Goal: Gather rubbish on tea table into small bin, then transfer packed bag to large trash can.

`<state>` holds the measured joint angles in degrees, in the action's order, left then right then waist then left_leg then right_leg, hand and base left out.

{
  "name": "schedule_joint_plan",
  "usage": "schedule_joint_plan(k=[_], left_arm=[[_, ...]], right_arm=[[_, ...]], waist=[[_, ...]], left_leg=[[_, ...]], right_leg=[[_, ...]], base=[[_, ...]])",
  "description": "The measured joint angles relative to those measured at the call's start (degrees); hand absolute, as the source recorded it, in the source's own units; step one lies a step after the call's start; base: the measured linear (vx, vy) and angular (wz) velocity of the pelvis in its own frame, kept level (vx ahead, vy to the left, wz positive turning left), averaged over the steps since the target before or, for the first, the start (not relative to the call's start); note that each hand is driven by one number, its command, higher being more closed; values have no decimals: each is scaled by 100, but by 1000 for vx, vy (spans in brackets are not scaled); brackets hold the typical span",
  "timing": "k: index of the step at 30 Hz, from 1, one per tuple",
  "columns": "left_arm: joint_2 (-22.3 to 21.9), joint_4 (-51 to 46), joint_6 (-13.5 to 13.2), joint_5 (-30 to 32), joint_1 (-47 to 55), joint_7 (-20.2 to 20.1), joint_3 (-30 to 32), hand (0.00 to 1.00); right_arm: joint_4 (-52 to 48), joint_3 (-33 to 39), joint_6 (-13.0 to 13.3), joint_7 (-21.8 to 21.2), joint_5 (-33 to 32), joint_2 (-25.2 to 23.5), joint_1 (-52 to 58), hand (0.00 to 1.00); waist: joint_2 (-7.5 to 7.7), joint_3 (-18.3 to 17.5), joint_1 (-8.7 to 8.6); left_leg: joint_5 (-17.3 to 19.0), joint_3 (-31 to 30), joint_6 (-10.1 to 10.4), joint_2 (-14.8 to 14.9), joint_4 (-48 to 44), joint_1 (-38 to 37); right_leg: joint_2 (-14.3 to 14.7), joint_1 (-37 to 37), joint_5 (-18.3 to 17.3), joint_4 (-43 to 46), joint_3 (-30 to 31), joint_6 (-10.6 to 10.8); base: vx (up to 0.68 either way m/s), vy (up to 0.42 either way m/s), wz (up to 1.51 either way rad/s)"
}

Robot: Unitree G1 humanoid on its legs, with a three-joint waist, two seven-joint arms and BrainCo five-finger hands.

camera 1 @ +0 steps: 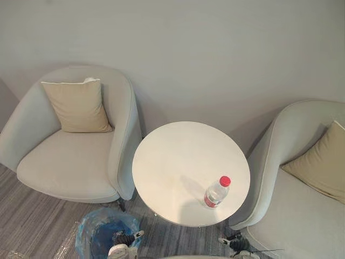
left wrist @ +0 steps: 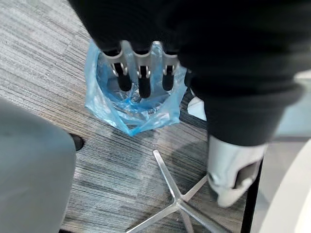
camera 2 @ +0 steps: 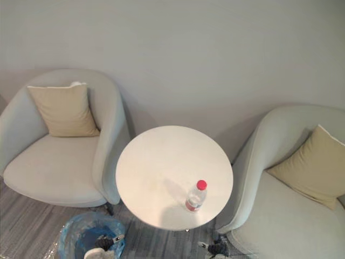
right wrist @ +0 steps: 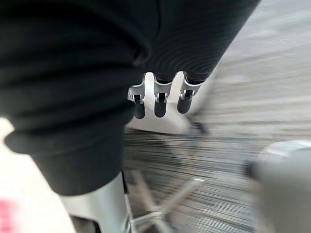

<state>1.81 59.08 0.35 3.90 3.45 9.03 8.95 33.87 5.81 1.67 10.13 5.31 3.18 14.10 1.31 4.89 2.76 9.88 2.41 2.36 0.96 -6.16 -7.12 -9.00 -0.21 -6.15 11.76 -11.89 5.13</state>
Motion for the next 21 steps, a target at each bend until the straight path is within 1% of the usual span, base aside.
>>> schedule_joint_plan(k=[3, 5, 6, 8, 13, 14, 21], left_arm=[[25, -12, -16, 69, 1, 77, -221, 0], [45, -9, -25, 119, 2, 76, -332, 0], [71, -8, -54, 153, 2, 73, -415, 0], [119, -7, -102, 171, 2, 73, -603, 0], [163, -5, -127, 181, 1, 73, -725, 0], [175, -3, -131, 182, 1, 71, -786, 0], [205, -4, -204, 186, -26, 65, -1024, 0]], right_arm=[[-1300, -217, 31, -11, 413, 292, 411, 0], [-1898, -310, 192, -48, 729, 422, 576, 0], [-2016, -310, 269, -60, 868, 427, 579, 0], [-2204, -342, 346, -92, 1053, 418, 630, 0], [-2325, -383, 434, -112, 1054, 419, 707, 0], [-2431, -382, 479, -113, 1048, 427, 748, 0], [-2431, -509, 504, -192, 1028, 679, 536, 0]], waist=[[-27, 8, -15], [-39, 11, -33], [-32, 12, -58], [-42, 15, -73], [-71, 14, -76], [-98, 14, -94], [-203, 92, -102]], left_leg=[[-6, -18, -4, -6, -7, 9], [-19, -60, -9, -18, -9, 8], [-32, -93, -17, -25, -10, 8], [-35, -140, -22, -32, -10, 16], [-47, -200, -40, -48, -9, 51], [-66, -266, -72, -63, -9, 102], [-70, -476, -78, -70, -2, 118]], right_leg=[[4, -33, -1, -4, 11, -1], [6, -28, -1, -15, 24, -2], [6, -24, -1, -26, 31, -2], [12, -1, 9, -88, 33, -9], [24, 43, 84, -244, 33, -14], [35, 51, 160, -357, 31, -14], [115, 253, 396, -810, 10, -32]], base=[[26, 2, 1], [0, 0, 0], [0, 0, 0], [-5, 0, 2], [-5, 5, 2], [-7, 12, 4], [-21, 1, 7]])
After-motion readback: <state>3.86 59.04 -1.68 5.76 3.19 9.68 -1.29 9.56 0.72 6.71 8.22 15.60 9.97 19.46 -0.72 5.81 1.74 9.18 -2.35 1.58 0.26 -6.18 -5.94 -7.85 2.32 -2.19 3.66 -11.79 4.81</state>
